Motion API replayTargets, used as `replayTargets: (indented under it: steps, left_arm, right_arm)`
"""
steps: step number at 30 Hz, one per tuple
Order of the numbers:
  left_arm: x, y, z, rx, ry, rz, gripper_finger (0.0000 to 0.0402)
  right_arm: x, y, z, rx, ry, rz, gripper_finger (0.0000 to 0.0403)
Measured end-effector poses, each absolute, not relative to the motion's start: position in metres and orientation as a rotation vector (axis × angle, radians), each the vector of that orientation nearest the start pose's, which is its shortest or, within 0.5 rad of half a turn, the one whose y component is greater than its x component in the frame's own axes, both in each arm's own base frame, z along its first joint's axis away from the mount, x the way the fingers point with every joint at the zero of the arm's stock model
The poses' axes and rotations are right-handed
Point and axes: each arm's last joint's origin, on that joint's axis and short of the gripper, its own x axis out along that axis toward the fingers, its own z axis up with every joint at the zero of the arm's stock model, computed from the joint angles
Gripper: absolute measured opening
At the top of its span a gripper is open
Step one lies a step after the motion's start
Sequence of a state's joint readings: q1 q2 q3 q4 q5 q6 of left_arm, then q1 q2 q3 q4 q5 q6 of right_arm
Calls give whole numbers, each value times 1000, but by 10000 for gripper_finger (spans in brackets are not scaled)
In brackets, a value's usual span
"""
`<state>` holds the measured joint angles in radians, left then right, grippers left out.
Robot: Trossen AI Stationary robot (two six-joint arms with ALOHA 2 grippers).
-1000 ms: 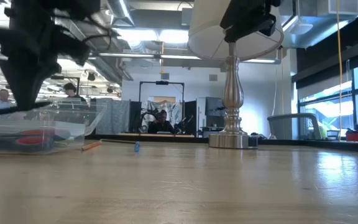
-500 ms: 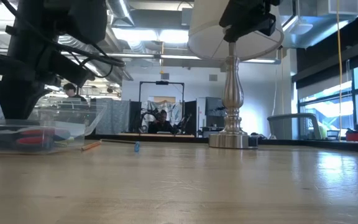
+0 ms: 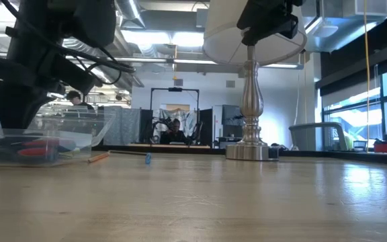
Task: Pick & place school supplies into a supply box
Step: Put the black pen into the transparent supply box, then put the blue pen into the transparent supply box
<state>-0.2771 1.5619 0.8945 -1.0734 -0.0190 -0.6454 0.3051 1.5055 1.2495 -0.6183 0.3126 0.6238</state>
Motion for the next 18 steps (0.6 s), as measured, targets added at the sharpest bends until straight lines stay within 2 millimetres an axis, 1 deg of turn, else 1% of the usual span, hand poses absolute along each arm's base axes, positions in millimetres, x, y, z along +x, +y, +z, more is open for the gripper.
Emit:
replayTargets:
  steps: [7, 9, 11, 13, 18]
  left_arm:
    - [220, -63, 171, -256, 1711, 329, 78]
    - [218, -63, 176, -259, 1705, 326, 83]
    - [215, -62, 183, -267, 1694, 339, 87]
    - [212, -61, 194, -280, 1665, 342, 88]
    - [206, -57, 222, -296, 1497, 331, 85]
  right_arm:
    - [304, 86, 290, 321, 790, -262, 179]
    - [305, 87, 290, 321, 784, -261, 179]
    - [306, 87, 292, 324, 757, -265, 179]
    - [308, 86, 294, 319, 720, -290, 179]
    - [313, 85, 300, 320, 617, -343, 179]
